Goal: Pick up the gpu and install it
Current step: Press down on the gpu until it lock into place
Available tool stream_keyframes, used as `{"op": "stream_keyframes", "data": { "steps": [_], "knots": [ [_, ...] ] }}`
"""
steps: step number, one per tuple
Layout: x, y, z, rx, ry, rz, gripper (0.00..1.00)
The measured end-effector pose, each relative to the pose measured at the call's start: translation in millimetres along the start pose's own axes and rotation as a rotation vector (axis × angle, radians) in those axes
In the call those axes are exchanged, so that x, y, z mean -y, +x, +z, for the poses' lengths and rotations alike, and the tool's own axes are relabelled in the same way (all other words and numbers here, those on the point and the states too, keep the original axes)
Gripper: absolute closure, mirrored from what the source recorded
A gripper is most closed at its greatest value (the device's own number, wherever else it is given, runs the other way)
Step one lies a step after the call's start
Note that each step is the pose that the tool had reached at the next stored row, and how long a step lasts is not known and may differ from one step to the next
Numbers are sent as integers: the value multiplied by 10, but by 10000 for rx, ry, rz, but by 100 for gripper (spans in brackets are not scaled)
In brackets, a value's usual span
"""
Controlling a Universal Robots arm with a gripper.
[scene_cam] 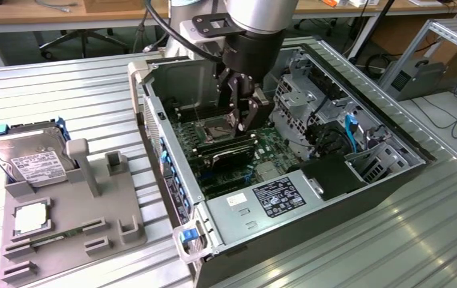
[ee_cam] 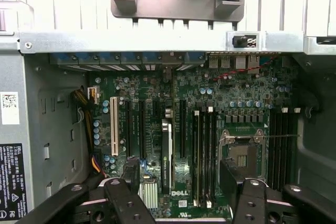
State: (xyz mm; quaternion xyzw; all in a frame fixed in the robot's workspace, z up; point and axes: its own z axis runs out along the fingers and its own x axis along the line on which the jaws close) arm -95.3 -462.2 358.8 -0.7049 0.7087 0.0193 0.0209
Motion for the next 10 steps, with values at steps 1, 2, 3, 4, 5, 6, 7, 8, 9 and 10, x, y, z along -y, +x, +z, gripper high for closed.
{"op": "stream_keyframes", "data": {
  "steps": [1,2,3,4,5,6,7,8,9,10],
  "knots": [
    [0,0,0,0,0,0,28],
    [0,0,0,0,0,0,28],
    [0,0,0,0,0,0,28],
    [0,0,0,0,0,0,28],
    [0,0,0,0,0,0,28],
    [0,0,0,0,0,0,28],
    [0,0,0,0,0,0,28],
    [0,0,0,0,0,0,28],
    [0,0,0,0,0,0,28],
    [0,0,0,0,0,0,28]
  ]
}}
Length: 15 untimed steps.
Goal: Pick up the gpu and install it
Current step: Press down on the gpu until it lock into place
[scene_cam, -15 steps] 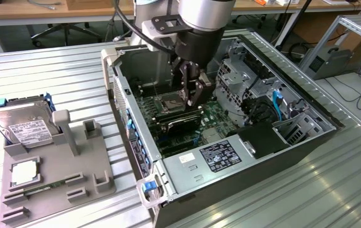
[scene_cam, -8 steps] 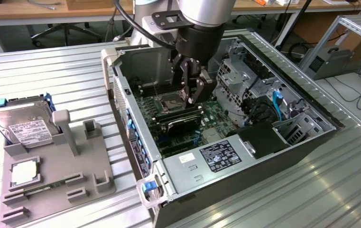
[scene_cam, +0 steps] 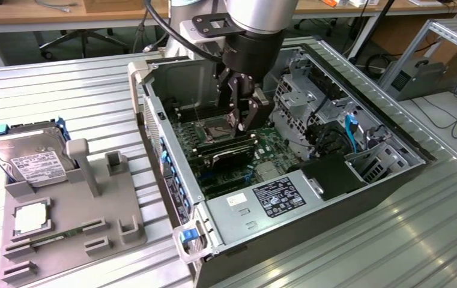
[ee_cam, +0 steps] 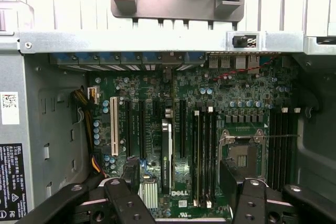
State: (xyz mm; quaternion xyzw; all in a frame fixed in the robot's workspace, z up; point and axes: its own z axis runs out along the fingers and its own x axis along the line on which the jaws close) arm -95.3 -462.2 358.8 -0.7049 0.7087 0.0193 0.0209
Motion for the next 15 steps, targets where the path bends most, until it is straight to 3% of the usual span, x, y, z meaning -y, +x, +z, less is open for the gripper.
{"op": "stream_keyframes", "data": {
  "steps": [2,3,5,10,11,13,15],
  "knots": [
    [0,0,0,0,0,0,30],
    [0,0,0,0,0,0,43],
    [0,0,0,0,0,0,49],
    [0,0,0,0,0,0,79],
    [0,0,0,0,0,0,79],
    [0,0,0,0,0,0,89],
    [0,0,0,0,0,0,89]
  ]
}}
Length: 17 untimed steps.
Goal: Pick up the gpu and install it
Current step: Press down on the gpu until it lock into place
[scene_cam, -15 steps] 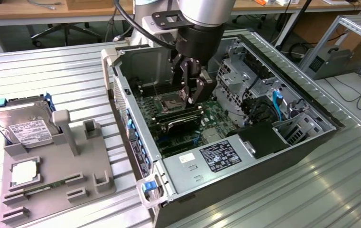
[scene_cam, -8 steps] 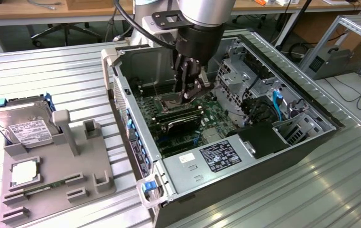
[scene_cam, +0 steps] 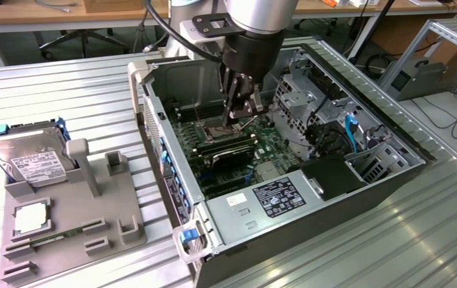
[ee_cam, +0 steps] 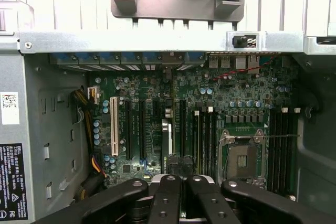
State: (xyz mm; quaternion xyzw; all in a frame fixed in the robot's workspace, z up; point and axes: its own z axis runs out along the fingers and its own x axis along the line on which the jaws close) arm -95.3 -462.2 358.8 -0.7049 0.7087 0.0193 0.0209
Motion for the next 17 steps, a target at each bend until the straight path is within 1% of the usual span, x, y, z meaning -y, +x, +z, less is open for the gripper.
{"op": "stream_keyframes", "data": {
  "steps": [2,4,7,17],
  "knots": [
    [0,0,0,0,0,0,89],
    [0,2,24,0,0,0,89],
    [0,6,112,0,0,0,89],
    [-1,19,330,0,0,1,89]
  ]
}}
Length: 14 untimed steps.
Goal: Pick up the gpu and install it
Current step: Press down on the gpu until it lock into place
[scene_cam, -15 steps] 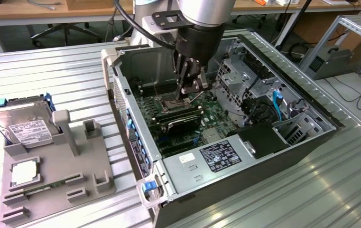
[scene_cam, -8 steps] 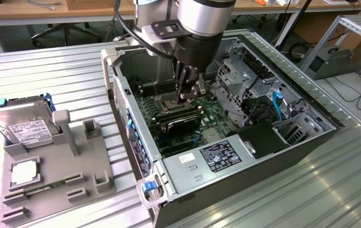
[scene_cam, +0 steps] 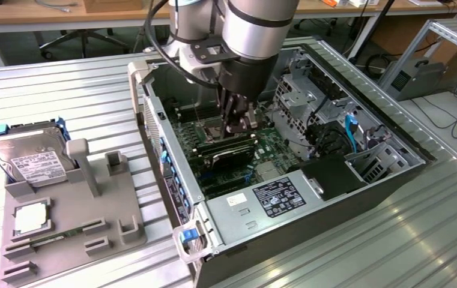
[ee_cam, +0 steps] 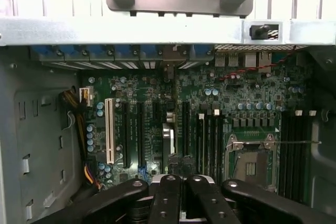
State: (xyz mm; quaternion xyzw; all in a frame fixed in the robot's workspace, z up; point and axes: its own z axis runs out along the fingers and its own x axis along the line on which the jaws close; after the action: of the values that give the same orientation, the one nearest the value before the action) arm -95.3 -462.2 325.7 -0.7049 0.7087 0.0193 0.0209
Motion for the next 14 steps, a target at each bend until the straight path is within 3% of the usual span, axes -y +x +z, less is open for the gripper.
{"op": "stream_keyframes", "data": {
  "steps": [7,11,14],
  "knots": [
    [0,7,135,-1,0,3,89],
    [0,15,268,0,1,5,89],
    [-1,16,275,-2,0,7,89]
  ]
}}
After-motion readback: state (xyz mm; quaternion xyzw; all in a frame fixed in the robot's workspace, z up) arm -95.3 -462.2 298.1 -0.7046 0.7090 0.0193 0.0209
